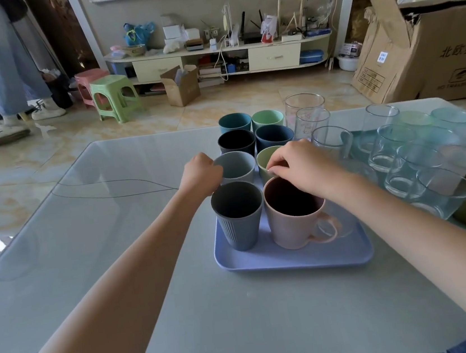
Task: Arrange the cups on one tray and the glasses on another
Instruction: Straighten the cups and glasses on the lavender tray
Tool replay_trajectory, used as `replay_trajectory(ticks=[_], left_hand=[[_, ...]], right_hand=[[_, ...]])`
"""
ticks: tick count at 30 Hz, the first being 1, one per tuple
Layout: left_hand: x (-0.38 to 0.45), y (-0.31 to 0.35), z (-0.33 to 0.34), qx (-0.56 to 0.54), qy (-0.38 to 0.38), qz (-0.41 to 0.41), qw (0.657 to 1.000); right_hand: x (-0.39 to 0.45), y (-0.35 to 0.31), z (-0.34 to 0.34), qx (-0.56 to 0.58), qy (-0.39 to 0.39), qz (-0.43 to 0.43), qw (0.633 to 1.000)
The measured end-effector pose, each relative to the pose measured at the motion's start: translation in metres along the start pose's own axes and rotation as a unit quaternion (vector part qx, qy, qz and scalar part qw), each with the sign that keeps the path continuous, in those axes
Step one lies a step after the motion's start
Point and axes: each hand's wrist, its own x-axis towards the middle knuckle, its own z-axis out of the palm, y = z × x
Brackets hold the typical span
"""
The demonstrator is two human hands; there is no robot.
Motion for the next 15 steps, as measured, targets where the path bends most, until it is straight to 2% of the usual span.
replay_trajectory(ticks=[15], left_hand=[[-0.0022, -0.0006, 0.0009, -0.011, 0.004, 0.017, 1.0]], right_hand=[[-0.0004, 0.0009, -0.0001, 0.037, 0.007, 0.011, 0.999]])
